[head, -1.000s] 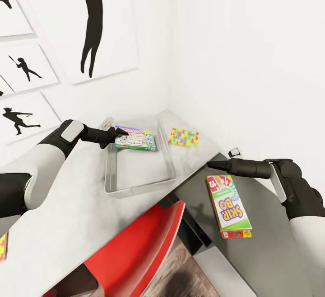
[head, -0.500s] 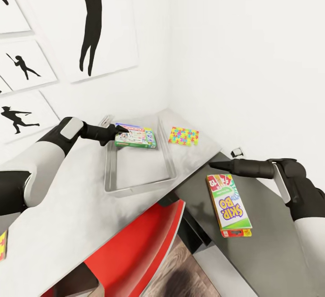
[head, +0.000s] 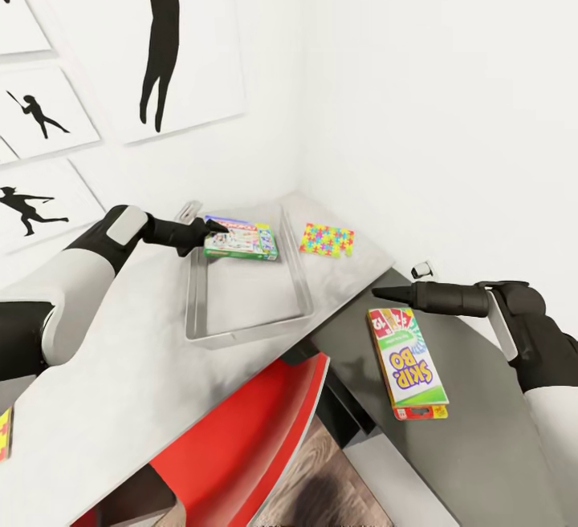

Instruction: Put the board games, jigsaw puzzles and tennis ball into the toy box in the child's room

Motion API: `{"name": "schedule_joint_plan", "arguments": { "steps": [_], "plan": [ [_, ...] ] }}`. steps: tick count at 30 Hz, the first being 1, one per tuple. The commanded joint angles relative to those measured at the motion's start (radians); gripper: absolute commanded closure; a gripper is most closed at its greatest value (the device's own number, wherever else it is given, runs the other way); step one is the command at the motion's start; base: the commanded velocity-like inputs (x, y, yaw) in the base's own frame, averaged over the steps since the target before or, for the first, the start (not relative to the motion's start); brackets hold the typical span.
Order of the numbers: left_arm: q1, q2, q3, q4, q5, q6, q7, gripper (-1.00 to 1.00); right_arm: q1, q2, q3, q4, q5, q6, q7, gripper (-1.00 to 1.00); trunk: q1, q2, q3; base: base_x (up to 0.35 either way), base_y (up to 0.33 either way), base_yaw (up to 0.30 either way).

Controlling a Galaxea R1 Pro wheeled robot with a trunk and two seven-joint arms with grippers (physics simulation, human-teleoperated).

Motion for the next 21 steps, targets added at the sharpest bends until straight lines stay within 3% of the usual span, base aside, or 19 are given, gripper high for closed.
{"name": "schedule_joint_plan", "arguments": {
  "steps": [1,21],
  "plan": [
    [-0.002,0.001,-0.008,-0.001,-0.006,0.000,-0.006,1.00,-0.001,0.000,0.000,-0.001,-0.002,0.007,0.001,-1.00,0.001,-0.002,-0.003,0.000,0.000,0.000],
    [-0.007,0.001,-0.006,-0.011,-0.004,-0.033,-0.006,1.00,0.000,0.001,0.000,-0.008,-0.002,0.007,0.001,-1.00,0.001,-0.002,-0.034,0.000,0.000,0.000]
  ]
}}
